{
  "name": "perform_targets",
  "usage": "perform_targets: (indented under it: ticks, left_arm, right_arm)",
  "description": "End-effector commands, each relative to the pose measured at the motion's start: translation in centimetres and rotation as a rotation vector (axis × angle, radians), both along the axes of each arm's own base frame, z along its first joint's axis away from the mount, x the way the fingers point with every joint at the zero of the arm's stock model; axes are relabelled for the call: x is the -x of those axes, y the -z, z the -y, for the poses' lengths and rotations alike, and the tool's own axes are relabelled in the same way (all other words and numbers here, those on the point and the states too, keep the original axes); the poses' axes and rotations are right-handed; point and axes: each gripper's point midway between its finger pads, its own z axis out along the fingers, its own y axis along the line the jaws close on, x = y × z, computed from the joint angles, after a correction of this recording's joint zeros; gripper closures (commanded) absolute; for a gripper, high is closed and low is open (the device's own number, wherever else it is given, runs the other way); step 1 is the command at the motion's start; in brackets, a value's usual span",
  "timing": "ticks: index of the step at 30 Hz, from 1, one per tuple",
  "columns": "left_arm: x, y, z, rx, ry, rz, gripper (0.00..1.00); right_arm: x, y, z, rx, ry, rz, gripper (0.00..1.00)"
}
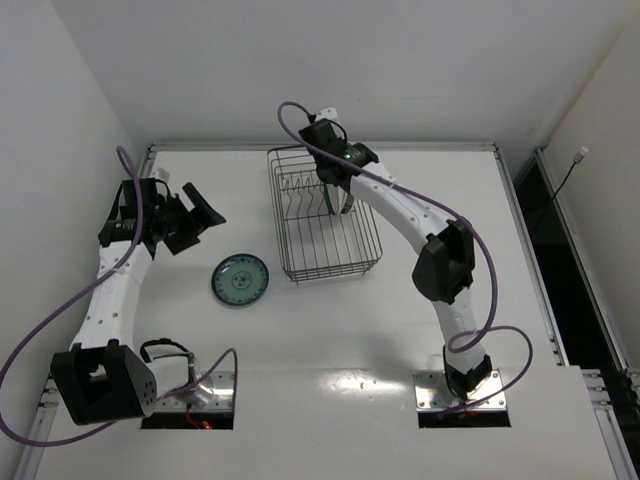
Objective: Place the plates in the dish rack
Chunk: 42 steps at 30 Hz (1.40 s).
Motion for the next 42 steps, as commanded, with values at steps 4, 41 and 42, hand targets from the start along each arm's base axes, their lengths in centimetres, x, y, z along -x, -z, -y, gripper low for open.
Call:
perform_targets:
  ticks: [4, 41, 42]
  left_arm:
    - [0.8, -0.1, -1.2, -0.035, 0.002, 0.005, 0.17]
    - [8.4, 13.9, 1.4, 0.219, -0.114, -0.366, 0.17]
    - [9.1, 14.8, 1.8, 0.244, -0.128, -0.393, 0.17]
  right_arm:
    - [-1.9, -3.8, 1.6, 0.049, 0.074, 0.142, 1.00]
    - [3.5, -15.7, -0.4, -0.379, -0.103, 0.190, 0.27]
    - [4.8, -16.9, -0.1, -0.408, -0.123, 0.185, 0.27]
